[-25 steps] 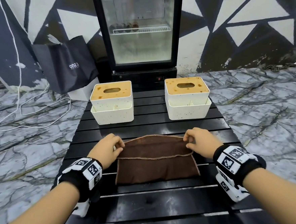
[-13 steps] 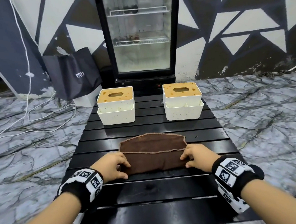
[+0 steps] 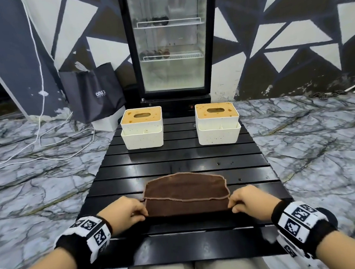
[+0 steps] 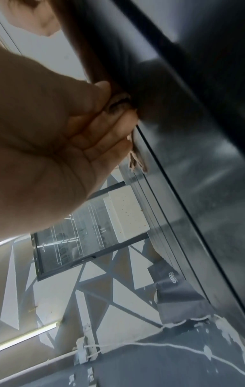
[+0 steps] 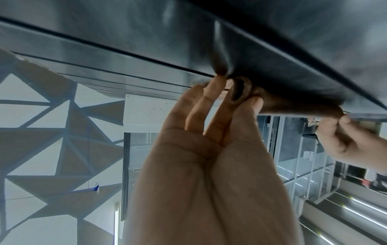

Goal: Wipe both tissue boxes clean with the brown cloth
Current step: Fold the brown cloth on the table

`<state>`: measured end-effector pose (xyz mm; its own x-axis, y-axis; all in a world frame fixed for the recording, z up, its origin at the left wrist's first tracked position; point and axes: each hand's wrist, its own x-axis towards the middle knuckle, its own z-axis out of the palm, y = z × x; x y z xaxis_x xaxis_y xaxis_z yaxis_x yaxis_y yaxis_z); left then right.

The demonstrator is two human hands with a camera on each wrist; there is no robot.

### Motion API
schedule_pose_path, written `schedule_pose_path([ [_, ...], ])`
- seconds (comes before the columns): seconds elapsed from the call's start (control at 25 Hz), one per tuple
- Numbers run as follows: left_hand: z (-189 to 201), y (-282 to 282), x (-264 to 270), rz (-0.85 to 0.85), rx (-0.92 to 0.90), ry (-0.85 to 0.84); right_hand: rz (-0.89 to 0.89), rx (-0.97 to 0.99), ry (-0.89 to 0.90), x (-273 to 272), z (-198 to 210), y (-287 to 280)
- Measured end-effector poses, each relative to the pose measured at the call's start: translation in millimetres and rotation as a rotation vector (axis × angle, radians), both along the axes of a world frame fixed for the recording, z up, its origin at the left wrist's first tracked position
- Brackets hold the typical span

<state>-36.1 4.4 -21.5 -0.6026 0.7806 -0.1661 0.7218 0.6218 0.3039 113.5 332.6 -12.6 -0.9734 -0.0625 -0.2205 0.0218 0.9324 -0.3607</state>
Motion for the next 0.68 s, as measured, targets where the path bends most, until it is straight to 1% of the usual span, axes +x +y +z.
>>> schedule_pose_path([
  [0.08, 1.3, -5.9, 11.4, -0.024, -0.021, -0.034, 0.039, -0.019, -0.027, 14.2, 0.4, -0.7],
  [0.16, 6.5, -7.3, 15.0, -0.008, -0.006, -0.060, 0.032, -0.040, -0.038, 18.6, 5.8, -0.1],
  [0.28, 14.2, 0.0, 5.5, 0.133, 0.140, -0.057, -0.048, -0.066, 0.051, 5.2, 14.7, 6.1],
  [0.36, 16.7, 9.5, -3.2, 0.220, 0.191, -0.020, -0.119, -0.053, 0.114, -9.2, 18.1, 8.9],
  [0.48, 12.5, 26.3, -18.0, 0.309, 0.212, 0.020, -0.207, -0.041, 0.153, -31.8, 15.2, 10.7],
  [0.68, -2.2, 41.4, -37.5, 0.397, 0.189, -0.001, -0.309, -0.042, 0.123, -53.6, 3.5, 17.5],
])
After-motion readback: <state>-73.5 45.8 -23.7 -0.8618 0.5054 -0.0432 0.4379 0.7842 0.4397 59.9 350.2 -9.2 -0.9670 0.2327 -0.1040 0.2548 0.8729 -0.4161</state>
